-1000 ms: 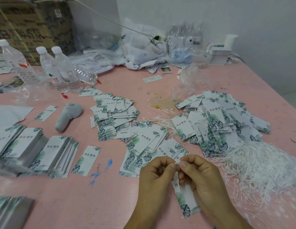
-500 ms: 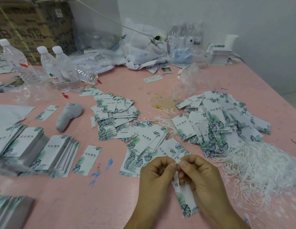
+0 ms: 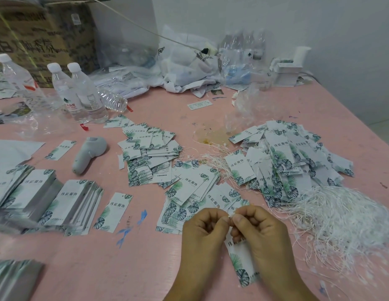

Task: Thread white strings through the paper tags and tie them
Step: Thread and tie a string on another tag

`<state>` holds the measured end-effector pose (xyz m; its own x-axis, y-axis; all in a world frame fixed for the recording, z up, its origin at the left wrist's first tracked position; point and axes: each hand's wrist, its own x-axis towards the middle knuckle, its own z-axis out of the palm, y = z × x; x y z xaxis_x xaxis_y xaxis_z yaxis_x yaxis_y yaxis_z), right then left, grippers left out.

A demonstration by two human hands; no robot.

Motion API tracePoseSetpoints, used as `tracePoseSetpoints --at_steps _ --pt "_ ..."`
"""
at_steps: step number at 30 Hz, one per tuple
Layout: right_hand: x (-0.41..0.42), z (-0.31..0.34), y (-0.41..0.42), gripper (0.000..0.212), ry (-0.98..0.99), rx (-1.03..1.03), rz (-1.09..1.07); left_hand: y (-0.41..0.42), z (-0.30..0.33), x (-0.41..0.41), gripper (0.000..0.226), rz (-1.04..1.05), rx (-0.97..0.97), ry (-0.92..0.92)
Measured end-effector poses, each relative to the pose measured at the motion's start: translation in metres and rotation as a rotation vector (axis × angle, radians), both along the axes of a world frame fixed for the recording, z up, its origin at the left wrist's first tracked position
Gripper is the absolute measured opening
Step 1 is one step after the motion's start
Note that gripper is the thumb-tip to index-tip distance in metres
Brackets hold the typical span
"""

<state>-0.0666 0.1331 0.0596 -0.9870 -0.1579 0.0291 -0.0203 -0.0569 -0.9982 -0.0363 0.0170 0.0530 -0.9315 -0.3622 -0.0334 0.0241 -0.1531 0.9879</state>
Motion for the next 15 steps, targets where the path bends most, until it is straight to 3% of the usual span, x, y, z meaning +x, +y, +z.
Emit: tracePoseSetpoints --at_steps 12,15 --pt "-0.0007 -0.0019 0.0014 0.015 -0.064 -0.003 0.055 -0.0009 -0.0003 0.0000 0.007 0.020 0.006 0.004" --pt "-0.0030 -0.0014 0.0031 0.004 -0.074 -0.002 0.078 -0.0018 0.0024 0.0011 0.006 0.000 0.023 0.052"
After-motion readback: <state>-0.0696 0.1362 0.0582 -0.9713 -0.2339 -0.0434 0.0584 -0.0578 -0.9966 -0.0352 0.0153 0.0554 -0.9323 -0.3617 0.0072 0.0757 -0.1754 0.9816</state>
